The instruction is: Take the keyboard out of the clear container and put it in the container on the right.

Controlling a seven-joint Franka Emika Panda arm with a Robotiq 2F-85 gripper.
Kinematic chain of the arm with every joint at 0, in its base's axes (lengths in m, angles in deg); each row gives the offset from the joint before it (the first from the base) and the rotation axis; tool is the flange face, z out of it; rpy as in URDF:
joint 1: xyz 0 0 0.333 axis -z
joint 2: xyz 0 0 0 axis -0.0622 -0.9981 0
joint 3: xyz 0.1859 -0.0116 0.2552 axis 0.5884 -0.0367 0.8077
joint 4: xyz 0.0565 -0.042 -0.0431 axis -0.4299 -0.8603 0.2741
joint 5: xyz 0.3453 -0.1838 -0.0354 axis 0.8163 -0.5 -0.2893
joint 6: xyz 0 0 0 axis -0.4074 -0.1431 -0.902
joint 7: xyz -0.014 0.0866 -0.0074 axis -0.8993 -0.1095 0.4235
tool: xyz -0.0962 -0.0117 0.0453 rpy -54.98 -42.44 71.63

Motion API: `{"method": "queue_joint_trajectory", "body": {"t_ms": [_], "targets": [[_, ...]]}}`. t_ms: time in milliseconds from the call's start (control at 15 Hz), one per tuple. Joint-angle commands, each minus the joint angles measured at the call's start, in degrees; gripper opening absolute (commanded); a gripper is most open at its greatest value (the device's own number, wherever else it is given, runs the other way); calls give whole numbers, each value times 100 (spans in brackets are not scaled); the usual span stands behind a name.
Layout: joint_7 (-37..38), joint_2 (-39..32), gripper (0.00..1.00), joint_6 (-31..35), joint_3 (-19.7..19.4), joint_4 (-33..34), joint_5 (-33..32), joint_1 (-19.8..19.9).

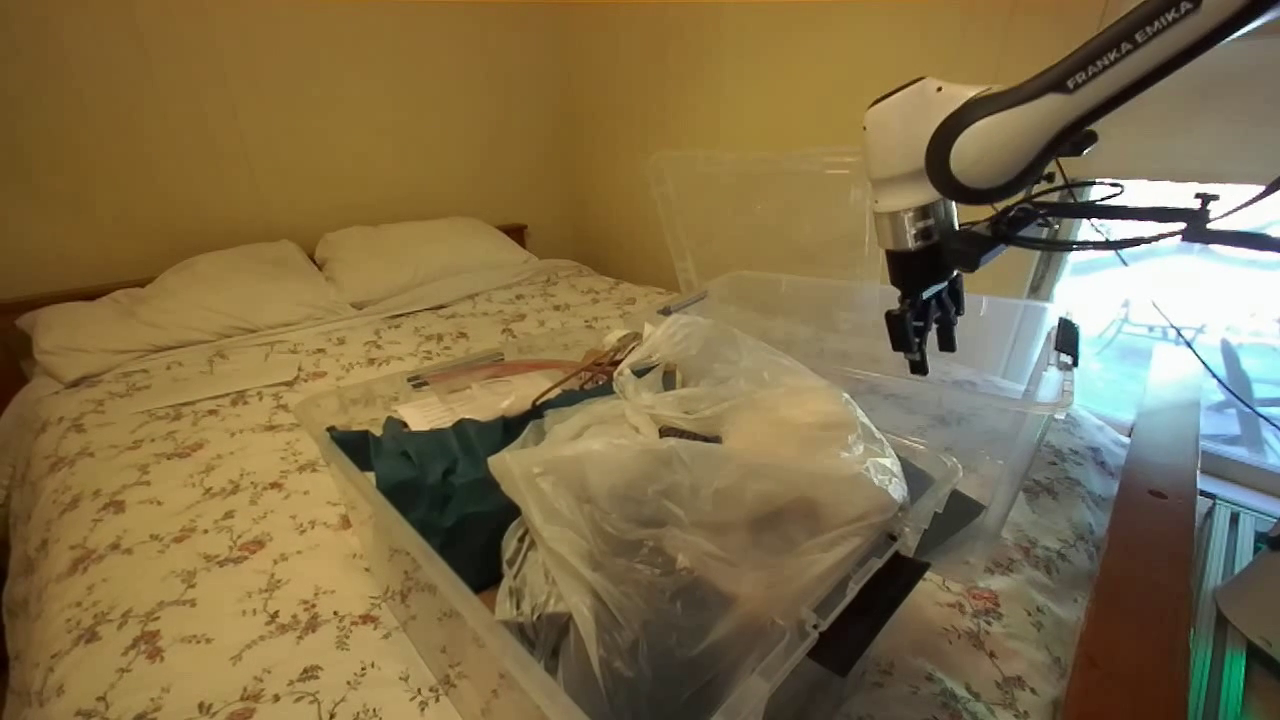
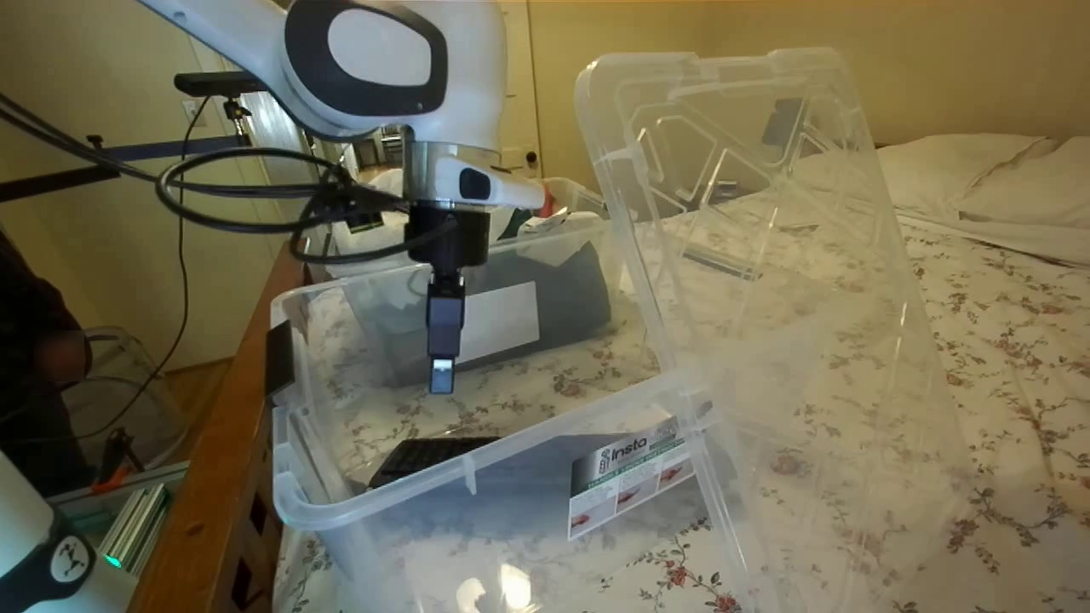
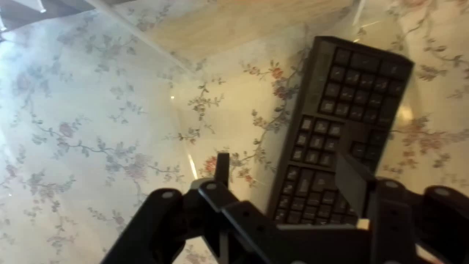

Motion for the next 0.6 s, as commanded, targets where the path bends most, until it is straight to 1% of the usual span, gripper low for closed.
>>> {"method": "queue_joint_trajectory", "body": {"t_ms": [0, 267, 333, 400, 467, 533], "targets": [[-758, 732, 100, -512, -32, 350, 1201, -411], [-1181, 1580, 100, -972, -62, 771, 2258, -787], [-1248, 1734, 100, -1033, -77, 887, 2498, -863], [-1292, 1862, 100, -931, -75, 956, 2687, -917], [-1396, 1940, 100, -748, -72, 995, 2823, -963], [-1138, 1749, 100, -848, 46, 971, 2489, -828]]}}
